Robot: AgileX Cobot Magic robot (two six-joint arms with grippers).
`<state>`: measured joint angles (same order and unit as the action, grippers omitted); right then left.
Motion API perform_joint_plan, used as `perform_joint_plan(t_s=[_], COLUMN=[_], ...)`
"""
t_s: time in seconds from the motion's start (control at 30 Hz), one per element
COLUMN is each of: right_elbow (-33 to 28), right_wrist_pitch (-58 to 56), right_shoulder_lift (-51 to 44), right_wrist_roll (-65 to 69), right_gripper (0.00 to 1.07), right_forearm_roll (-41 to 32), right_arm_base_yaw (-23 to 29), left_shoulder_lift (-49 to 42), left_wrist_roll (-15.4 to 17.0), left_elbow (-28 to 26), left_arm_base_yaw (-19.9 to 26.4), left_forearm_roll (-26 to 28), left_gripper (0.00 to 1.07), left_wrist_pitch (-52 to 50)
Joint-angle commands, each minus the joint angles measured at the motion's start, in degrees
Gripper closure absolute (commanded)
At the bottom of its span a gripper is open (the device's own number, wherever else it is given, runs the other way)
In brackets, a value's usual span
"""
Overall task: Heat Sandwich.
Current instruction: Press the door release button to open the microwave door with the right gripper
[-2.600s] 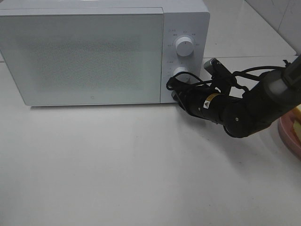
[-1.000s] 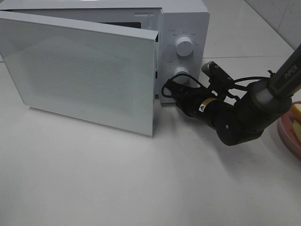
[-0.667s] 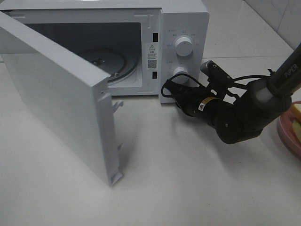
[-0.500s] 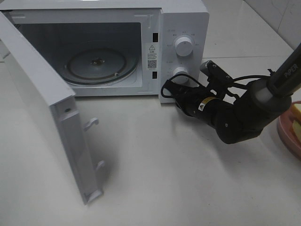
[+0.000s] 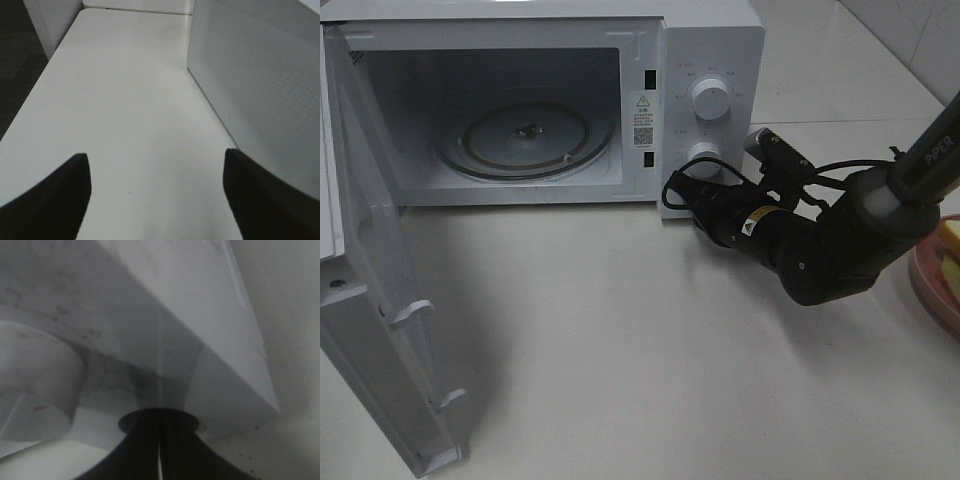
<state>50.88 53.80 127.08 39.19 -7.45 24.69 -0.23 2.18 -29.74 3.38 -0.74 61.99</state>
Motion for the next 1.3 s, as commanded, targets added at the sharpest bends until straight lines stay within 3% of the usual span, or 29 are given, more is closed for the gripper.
perform_joint_plan(t_s=[0.03, 0.37, 1.3], right_elbow=[6.07, 3.95, -19.31], right_wrist_pitch=[8.65, 3.55, -1.38], right_shoulder_lift=[-1.43, -4.58, -18.74], right_wrist_roll=[-1.43, -1.43, -2.06], right_gripper=[1.07, 1.07, 1.07], right_forearm_roll=[-3.84, 1.49, 7.45], right_arm_base_yaw=[-1.89, -1.89, -1.89], left_shoulder_lift=[-0.23, -0.23, -0.23], left_wrist_roll=[-0.06, -0.06, -0.06], left_elbow=[0.17, 0.17, 0.17], left_arm_base_yaw=[-0.4, -0.4, -0.4], left_forearm_roll=[0.0, 0.0, 0.0], left_gripper=[0.36, 0.36, 0.36], left_wrist_pitch=[-0.74, -0.74, -0.74])
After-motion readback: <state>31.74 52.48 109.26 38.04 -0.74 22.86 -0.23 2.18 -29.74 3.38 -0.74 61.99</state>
